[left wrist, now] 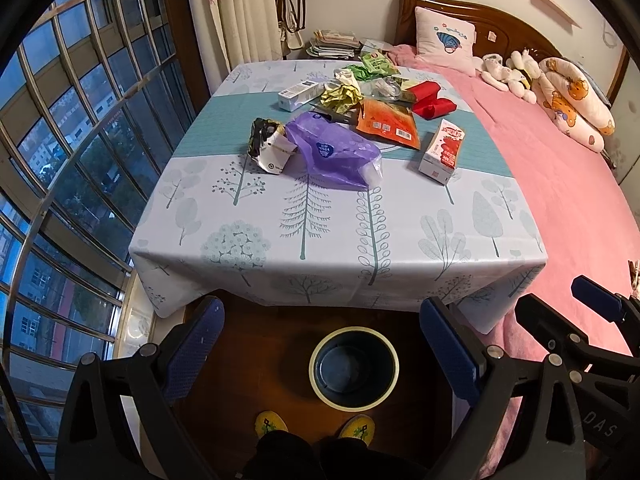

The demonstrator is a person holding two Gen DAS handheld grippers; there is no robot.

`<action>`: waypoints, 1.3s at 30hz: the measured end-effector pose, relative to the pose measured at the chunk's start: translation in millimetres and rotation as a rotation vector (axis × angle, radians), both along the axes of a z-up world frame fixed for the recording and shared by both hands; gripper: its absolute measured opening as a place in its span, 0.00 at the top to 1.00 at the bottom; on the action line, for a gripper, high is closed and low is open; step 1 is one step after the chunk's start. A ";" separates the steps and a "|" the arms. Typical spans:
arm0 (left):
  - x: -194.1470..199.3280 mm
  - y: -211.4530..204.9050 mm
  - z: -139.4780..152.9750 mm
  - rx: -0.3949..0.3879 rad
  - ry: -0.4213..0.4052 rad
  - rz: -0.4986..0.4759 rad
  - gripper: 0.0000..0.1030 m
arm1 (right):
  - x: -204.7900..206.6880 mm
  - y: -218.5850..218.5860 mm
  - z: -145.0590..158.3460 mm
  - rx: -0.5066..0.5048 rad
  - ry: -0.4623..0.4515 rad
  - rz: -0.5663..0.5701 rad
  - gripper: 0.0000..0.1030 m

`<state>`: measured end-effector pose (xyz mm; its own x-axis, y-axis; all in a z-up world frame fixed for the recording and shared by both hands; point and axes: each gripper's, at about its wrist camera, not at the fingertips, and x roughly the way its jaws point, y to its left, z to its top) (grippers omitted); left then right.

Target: Collect trash

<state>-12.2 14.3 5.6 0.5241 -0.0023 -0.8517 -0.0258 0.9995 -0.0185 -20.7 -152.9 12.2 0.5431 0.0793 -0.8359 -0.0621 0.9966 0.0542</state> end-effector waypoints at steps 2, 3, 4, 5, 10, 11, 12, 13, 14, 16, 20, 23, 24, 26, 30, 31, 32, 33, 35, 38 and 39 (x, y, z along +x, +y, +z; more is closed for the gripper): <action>1.9 2.7 2.5 0.003 0.000 0.006 0.05 | 1.9 -0.7 2.9 0.006 -0.005 0.007 0.19; 3.3 3.7 4.1 0.005 -0.001 0.012 0.05 | 3.0 0.5 4.0 0.009 -0.009 0.011 0.19; 5.9 2.6 7.8 0.005 -0.002 0.017 0.05 | 4.2 2.0 5.3 0.012 -0.013 0.016 0.19; 6.6 4.9 9.5 0.004 -0.005 0.024 0.05 | 5.3 2.5 7.2 0.015 -0.017 0.021 0.19; 9.8 22.5 22.4 0.001 -0.041 0.078 0.05 | 15.4 10.7 14.0 0.038 -0.034 0.051 0.19; 10.9 25.8 24.1 -0.002 -0.050 0.087 0.05 | 18.6 12.9 14.7 0.043 -0.037 0.057 0.19; 12.9 30.9 26.5 -0.008 -0.062 0.096 0.05 | 21.3 14.4 15.5 0.048 -0.039 0.061 0.19; 15.2 34.8 28.2 -0.013 -0.071 0.101 0.05 | 25.4 16.7 16.5 0.051 -0.043 0.065 0.19; 18.2 39.0 29.8 -0.012 -0.079 0.104 0.05 | 30.1 19.0 17.3 0.054 -0.048 0.067 0.19; 28.1 46.3 31.5 0.006 -0.089 0.098 0.05 | 39.8 23.7 18.8 0.062 -0.058 0.070 0.19; 52.8 60.4 34.1 0.029 -0.097 0.059 0.05 | 70.1 36.9 17.5 0.083 -0.057 0.093 0.19; 76.8 72.9 33.7 0.050 -0.094 0.037 0.05 | 96.9 53.3 13.5 0.061 -0.068 0.117 0.19; 90.2 80.4 32.4 0.063 -0.087 0.032 0.05 | 106.5 60.5 11.1 0.046 -0.070 0.133 0.19; 107.9 90.1 28.5 0.065 -0.071 0.024 0.05 | 126.7 75.5 4.2 0.018 -0.058 0.170 0.19; 160.3 118.7 8.4 0.030 -0.006 -0.009 0.05 | 169.8 103.3 -17.8 -0.024 -0.019 0.235 0.19; 168.7 122.5 4.3 0.021 0.006 -0.020 0.05 | 177.8 108.1 -23.0 -0.036 -0.016 0.248 0.19; 180.2 127.2 -1.8 0.010 0.026 -0.033 0.05 | 186.7 112.5 -28.8 -0.049 -0.009 0.260 0.19; 193.4 132.1 -8.8 -0.008 0.051 -0.054 0.05 | 196.7 116.9 -36.6 -0.068 0.004 0.268 0.19; 214.1 137.5 -21.0 -0.037 0.091 -0.088 0.05 | 214.8 122.4 -53.4 -0.086 0.038 0.280 0.19; 237.8 140.0 -35.8 -0.060 0.127 -0.132 0.05 | 239.0 127.1 -79.1 -0.107 0.098 0.272 0.19; 246.7 140.6 -40.4 -0.060 0.135 -0.148 0.05 | 245.6 127.7 -87.4 -0.106 0.122 0.268 0.19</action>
